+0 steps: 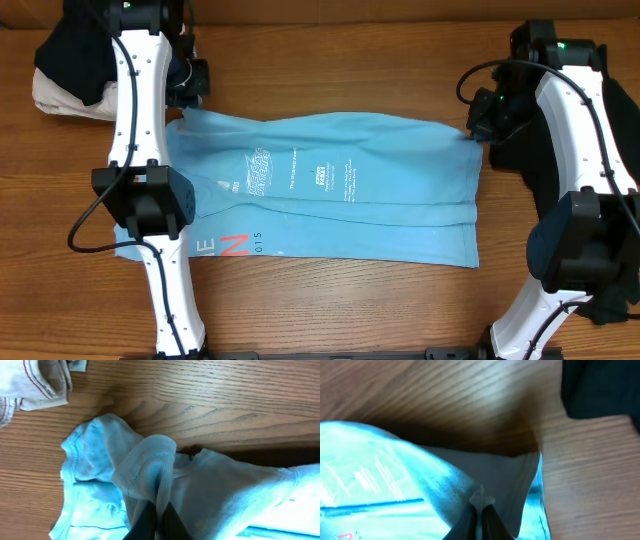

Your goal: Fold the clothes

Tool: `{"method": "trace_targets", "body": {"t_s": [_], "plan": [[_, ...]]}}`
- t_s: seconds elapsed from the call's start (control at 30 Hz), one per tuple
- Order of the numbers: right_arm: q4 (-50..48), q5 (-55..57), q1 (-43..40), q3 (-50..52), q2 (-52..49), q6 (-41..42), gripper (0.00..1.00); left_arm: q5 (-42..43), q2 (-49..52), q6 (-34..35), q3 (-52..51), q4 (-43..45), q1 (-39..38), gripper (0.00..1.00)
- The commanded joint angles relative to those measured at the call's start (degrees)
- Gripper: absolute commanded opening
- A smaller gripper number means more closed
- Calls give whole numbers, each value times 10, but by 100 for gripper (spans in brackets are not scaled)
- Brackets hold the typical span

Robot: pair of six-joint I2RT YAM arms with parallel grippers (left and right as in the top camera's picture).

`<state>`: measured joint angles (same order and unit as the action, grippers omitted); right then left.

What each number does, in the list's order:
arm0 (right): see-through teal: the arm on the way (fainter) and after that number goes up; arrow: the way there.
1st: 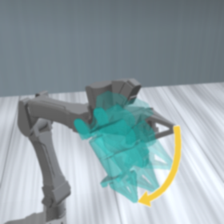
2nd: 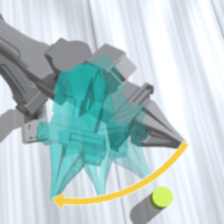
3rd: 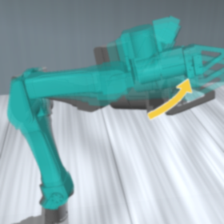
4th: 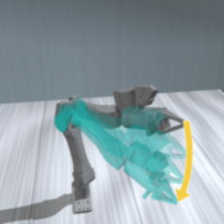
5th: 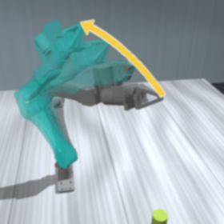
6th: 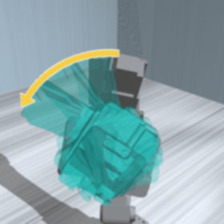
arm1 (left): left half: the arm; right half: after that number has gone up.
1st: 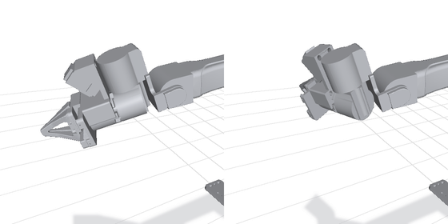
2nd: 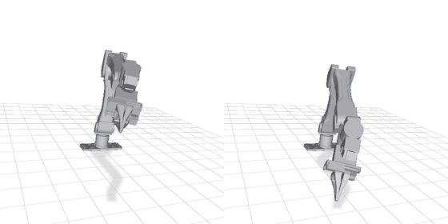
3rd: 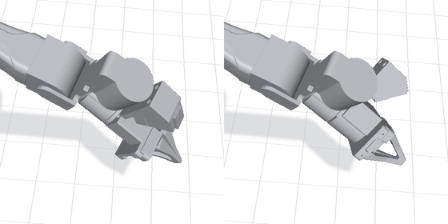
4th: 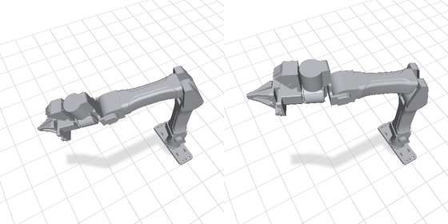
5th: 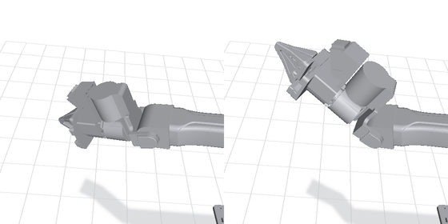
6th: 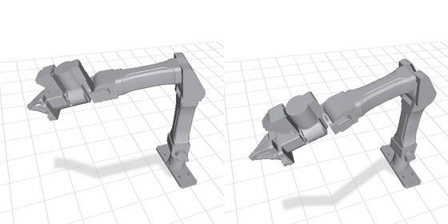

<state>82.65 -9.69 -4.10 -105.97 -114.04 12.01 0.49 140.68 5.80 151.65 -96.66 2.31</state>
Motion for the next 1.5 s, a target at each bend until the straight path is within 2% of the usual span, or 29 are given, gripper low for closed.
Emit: {"method": "trace_targets", "body": {"t_s": [0.0,0.3,0.47,0.7,0.93,1.3,1.33,1.37,1.4,1.47], "plan": [[3,-5,-2,-12,32,3,4,37,-34,-9,9,-2,20,4],[19,22,-2,3,79,16,4,13,-107,-9,-64,-2,29,4],[-1,21,-2,60,87,16,4,-28,-153,-8,-176,-2,29,4],[-20,21,-2,129,87,17,4,-61,-159,2,-302,18,30,4],[-35,21,-9,197,101,18,4,-77,-159,7,-360,24,30,4],[-89,21,-82,309,102,15,4,-87,-159,6,-424,38,30,4],[-89,21,-84,313,102,14,5,-87,-159,6,-431,39,30,4],[-90,21,-84,316,102,13,13,-88,-159,6,-437,40,30,5],[-89,21,-84,319,102,13,26,-91,-159,6,-444,40,30,16],[-89,16,-82,325,102,13,36,-103,-159,6,-455,42,29,25]]}}
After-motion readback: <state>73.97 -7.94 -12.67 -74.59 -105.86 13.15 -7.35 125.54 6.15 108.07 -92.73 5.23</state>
